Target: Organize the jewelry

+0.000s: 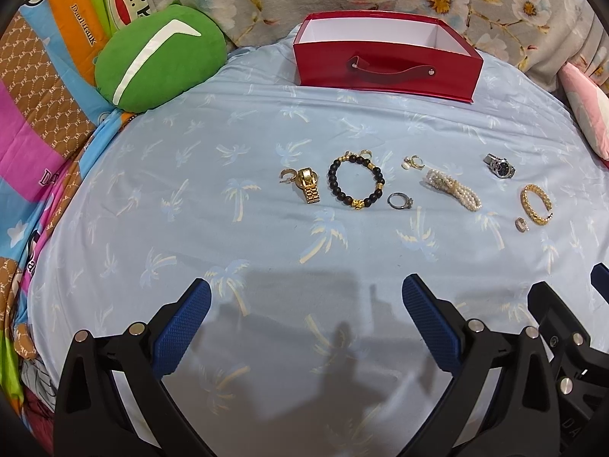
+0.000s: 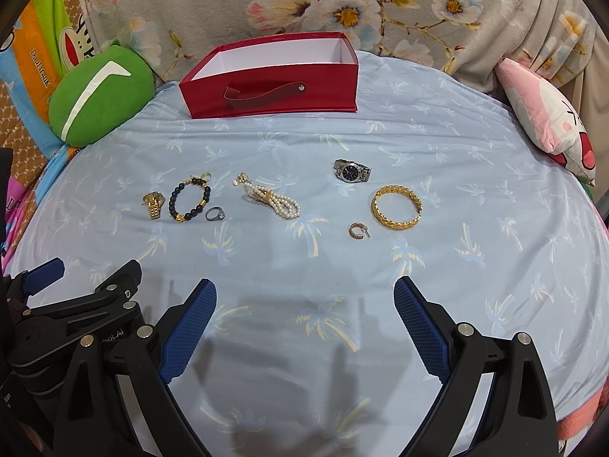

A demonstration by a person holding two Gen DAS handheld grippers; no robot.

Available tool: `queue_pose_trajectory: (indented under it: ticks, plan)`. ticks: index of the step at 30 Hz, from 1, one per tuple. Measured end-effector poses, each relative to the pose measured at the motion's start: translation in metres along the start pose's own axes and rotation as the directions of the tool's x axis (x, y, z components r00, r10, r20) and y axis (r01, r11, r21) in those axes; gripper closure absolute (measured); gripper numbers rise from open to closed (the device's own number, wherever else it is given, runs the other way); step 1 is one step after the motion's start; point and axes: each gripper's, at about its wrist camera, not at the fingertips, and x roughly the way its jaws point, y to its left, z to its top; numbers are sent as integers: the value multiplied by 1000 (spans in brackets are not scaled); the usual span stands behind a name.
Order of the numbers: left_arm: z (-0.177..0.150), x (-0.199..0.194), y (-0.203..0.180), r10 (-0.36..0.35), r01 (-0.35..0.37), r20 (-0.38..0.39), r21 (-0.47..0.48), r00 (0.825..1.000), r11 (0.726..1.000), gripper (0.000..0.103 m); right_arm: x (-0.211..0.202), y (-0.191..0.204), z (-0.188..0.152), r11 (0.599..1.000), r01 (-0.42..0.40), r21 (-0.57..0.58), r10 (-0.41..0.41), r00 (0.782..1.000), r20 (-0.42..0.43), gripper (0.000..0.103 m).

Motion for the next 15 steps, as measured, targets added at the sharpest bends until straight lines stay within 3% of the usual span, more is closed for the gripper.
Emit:
queue_pose_trajectory:
  ticks: [15]
  plan:
    - [-4, 3, 5, 8, -8, -8, 0, 1000, 1000, 5, 1, 1, -1, 1000, -1, 2, 1, 1000, -4, 10]
